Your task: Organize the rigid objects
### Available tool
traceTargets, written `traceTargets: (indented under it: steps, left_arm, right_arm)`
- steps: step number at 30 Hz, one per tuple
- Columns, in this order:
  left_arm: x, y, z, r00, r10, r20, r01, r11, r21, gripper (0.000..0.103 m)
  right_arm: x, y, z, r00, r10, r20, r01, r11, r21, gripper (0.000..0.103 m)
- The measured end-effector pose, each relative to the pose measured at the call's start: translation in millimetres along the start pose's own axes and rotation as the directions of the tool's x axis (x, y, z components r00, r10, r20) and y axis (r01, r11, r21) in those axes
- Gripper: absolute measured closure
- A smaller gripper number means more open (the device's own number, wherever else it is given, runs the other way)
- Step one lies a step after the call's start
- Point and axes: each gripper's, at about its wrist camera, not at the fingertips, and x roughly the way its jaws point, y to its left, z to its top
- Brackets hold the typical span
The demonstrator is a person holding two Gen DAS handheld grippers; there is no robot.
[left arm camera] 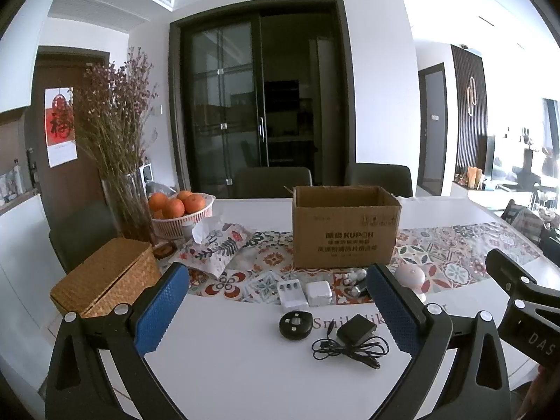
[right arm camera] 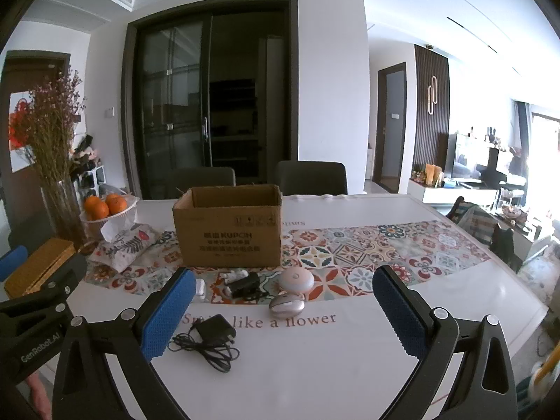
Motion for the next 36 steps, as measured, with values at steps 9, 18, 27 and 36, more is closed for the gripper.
traceTargets:
  steps: [9, 18, 27, 36]
  left_arm:
    - [1.4, -0.7, -0.7, 1.0, -0.012, -0.007, 0.012, 1.0, -0.002, 0.0]
    - [1.6, -0.9, -1.6, 1.0, -0.012, -0.002, 0.012, 1.0, -0.001, 0.0]
    - [1.3, -1.5, -2.3, 1.0, -0.017, -0.007, 0.017, 1.0, -0.002, 0.0]
    - [2.5, -0.1, -3.8, 1.0, -0.019, -0.01, 0.019, 1.0, -0.004, 0.0]
  right_arm:
    - [-2.9, -0.1, -1.1, 1.0, 0.005, 0.0, -0.005, 1.0, 0.004, 0.001]
    - [-2.6, 1.2, -0.4, 1.0, 0.011, -0.005, -0.011, 1.0, 0.001, 0.001]
    - [-2.5, 1.2, -0.1, 1.0, 0.014, -0.004, -0.014, 1.0, 0.001, 0.001]
    - [-2.3, 1.7, 0.2, 1.0, 0.014, -0.002, -0.014, 1.0, -0.003, 0.001]
